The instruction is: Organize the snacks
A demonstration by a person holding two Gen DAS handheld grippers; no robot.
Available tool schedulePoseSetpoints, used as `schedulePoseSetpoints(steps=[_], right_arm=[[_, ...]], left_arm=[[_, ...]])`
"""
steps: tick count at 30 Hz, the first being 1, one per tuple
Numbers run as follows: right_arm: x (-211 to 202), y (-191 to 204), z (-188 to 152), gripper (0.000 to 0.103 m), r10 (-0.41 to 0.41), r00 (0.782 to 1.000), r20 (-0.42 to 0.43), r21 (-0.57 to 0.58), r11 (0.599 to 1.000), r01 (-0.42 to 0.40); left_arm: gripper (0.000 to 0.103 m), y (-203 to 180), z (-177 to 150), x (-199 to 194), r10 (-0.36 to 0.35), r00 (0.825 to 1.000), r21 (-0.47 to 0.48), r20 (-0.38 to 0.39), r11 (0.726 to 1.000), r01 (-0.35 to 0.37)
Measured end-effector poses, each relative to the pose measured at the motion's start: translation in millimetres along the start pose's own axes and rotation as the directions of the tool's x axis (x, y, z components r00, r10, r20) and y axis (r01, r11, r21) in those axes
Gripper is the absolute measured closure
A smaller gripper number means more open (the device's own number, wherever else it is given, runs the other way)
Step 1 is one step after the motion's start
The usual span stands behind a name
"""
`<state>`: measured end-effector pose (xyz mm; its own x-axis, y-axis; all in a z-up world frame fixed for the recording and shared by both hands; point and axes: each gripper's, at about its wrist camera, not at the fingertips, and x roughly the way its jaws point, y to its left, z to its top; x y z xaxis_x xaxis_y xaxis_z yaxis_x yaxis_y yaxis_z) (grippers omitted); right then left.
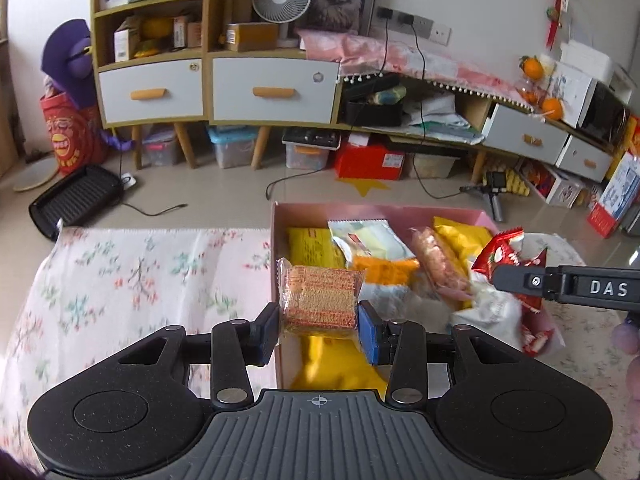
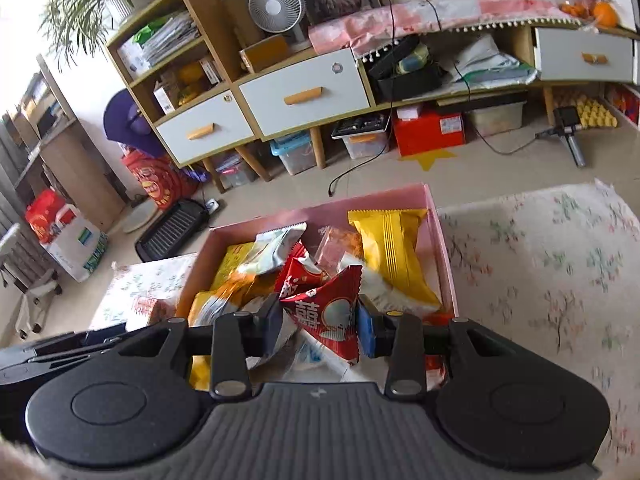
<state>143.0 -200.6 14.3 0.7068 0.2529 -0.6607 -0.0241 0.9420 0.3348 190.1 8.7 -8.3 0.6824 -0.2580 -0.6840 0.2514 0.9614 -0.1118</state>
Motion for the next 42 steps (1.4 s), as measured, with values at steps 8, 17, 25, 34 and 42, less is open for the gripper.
schedulePoseSetpoints(steps=[8, 17, 25, 34, 42], right_arm=[[21, 5, 20, 0.067, -0.011, 1.0, -0.014, -0.013, 1.0, 0.011], [43, 7, 27, 0.063, -0.028, 0.999, -0.024, 0.005, 1.0, 0.029], [22, 7, 28, 0.034, -0.019, 1.0, -0.019, 0.021, 1.0, 0.02], [-22, 0, 15, 0.022, -0.062, 0.998, 0.002, 0.002, 0.998, 0.062], [-56, 2, -6, 0.015, -0.1, 0.995, 0.014, -0.012, 0.995, 0.101]], left_arm=[[0.064, -2, 18, 29, -0.037, 0.999, 0.045, -0.008, 0.998, 0.037], [0.06, -5, 23, 46, -0.047, 0.999, 0.083, -0.004, 0.995, 0.047], [0.034, -4, 16, 33, -0.081, 0.997, 0.078, 0.015, 0.994, 0.079], [0.018, -11, 0, -7, -0.073, 0.997, 0.095, 0.005, 0.993, 0.072], [0.011, -20, -27, -44, -0.047, 0.998, 0.073, -0.03, 0.996, 0.049]])
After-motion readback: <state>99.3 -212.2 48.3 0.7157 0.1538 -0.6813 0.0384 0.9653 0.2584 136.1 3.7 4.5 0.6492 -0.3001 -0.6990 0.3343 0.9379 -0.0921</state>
